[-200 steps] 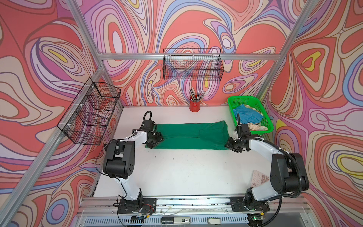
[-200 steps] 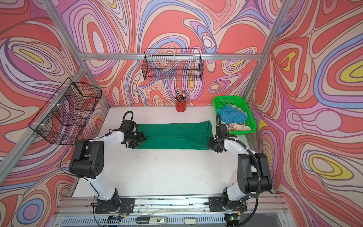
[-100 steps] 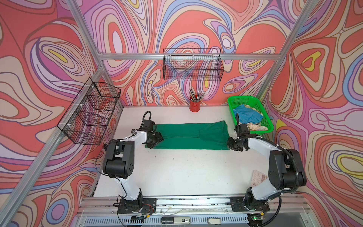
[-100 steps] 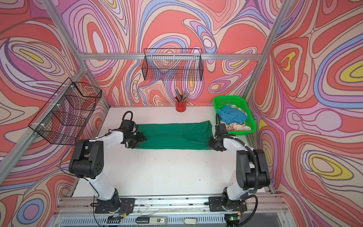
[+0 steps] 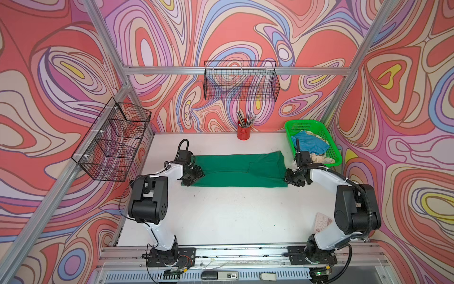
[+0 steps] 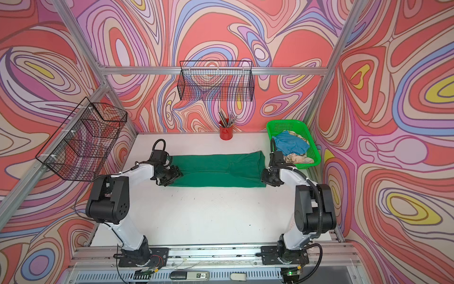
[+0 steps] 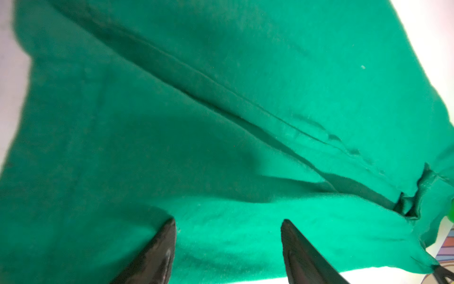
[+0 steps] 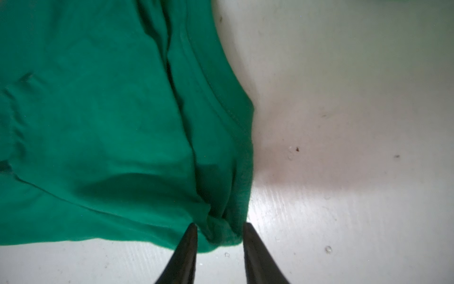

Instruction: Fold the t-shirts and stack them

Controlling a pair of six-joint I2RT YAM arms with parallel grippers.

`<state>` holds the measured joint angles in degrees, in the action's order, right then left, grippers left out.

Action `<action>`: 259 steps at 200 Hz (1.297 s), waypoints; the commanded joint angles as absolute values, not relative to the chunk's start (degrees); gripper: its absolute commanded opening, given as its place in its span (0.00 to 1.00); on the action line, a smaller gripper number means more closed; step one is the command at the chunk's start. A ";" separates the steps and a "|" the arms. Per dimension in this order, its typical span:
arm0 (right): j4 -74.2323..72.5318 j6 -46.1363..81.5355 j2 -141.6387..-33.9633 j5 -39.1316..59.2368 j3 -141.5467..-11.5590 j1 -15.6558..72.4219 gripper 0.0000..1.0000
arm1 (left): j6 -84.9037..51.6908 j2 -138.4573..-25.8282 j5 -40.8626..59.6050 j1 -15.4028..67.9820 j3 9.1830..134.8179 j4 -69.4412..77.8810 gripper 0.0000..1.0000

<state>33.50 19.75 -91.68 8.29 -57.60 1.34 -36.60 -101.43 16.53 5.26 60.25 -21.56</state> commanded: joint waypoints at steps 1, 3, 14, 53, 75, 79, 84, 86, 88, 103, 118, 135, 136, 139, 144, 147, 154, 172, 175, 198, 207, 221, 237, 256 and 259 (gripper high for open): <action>36.37 20.72 -87.79 9.44 -61.26 1.30 0.39 | -36.21 -100.36 16.88 5.77 60.74 -28.99 0.71; 36.43 21.02 -87.67 9.72 -61.37 1.38 0.39 | -36.21 -100.24 16.94 5.86 61.04 -29.20 0.71; 36.23 22.43 -87.54 10.77 -62.07 2.91 0.40 | -36.21 -99.56 17.50 6.27 62.55 -29.76 0.71; 30.03 28.22 -91.26 15.15 -60.73 9.26 0.40 | -37.65 -97.91 19.28 7.37 66.82 -28.97 0.72; 25.49 29.32 -94.15 15.67 -58.74 9.41 0.39 | -38.05 -99.27 19.77 7.65 68.42 -28.01 0.72; 25.08 29.35 -94.79 15.56 -58.57 9.44 0.39 | -37.96 -99.72 19.78 7.65 68.70 -27.91 0.72; 24.67 29.29 -95.49 15.47 -58.39 9.45 0.39 | -37.88 -100.40 19.65 7.65 68.96 -27.86 0.72; 24.52 29.34 -95.81 15.32 -58.30 9.37 0.39 | -37.75 -100.66 19.61 7.65 69.03 -27.86 0.72; 24.37 29.31 -96.11 15.17 -58.24 9.42 0.39 | -37.69 -100.95 19.56 7.65 69.11 -27.86 0.72; 23.93 28.79 -97.41 13.74 -57.51 9.42 0.39 | -37.27 -102.76 18.73 7.65 69.14 -27.60 0.72; 23.95 28.40 -98.12 12.20 -56.43 9.40 0.39 | -36.57 -104.10 17.15 7.65 68.24 -27.29 0.71; 23.81 27.91 -98.65 10.90 -55.17 9.07 0.39 | -36.45 -105.29 16.44 7.46 66.30 -26.61 0.71; 23.81 27.84 -98.68 10.85 -55.10 9.11 0.39 | -36.46 -105.34 16.40 7.47 66.20 -26.62 0.71; 23.88 27.74 -98.78 10.68 -54.96 9.06 0.39 | -36.47 -105.52 16.29 7.46 65.85 -26.62 0.71; 23.89 27.48 -98.95 10.47 -54.64 8.90 0.39 | -36.67 -105.67 16.24 7.47 65.24 -26.50 0.71; 23.87 27.31 -99.08 10.32 -54.48 8.74 0.39 | -36.70 -105.76 16.22 7.47 64.82 -26.42 0.71; 23.98 26.88 -99.35 9.84 -54.24 8.40 0.39 | -36.99 -105.88 16.26 7.47 63.87 -26.29 0.71; 24.41 25.32 -100.42 8.70 -54.28 7.50 0.39 | -37.48 -105.29 16.35 7.47 61.14 -26.44 0.70; 24.58 25.01 -100.52 8.50 -54.36 7.38 0.39 | -37.54 -105.03 16.27 7.47 60.59 -26.48 0.70; 25.02 23.15 -103.13 7.51 -55.94 6.35 0.39 | -37.97 -102.27 16.72 7.47 56.72 -27.56 0.70; 25.20 22.48 -104.14 7.22 -57.22 6.33 0.39 | -38.23 -100.87 17.32 7.55 54.91 -28.11 0.70; 25.30 21.60 -106.04 7.36 -59.86 6.36 0.39 | -38.80 -98.37 18.22 7.89 51.68 -29.08 0.70; 25.38 20.85 -108.81 7.60 -63.38 6.39 0.39 | -39.83 -94.90 19.23 8.62 47.38 -30.32 0.70; 26.05 19.96 -111.92 7.42 -68.12 6.35 0.39 | -41.49 -90.46 20.35 10.28 42.58 -31.66 0.70; 26.37 19.89 -112.20 7.34 -68.92 6.41 0.39 | -41.76 -89.79 20.55 10.67 42.15 -31.86 0.70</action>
<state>23.90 22.22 -107.20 10.85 -65.58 6.83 -38.70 -91.83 20.16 8.71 48.71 -21.58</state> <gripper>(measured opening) 0.389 0.699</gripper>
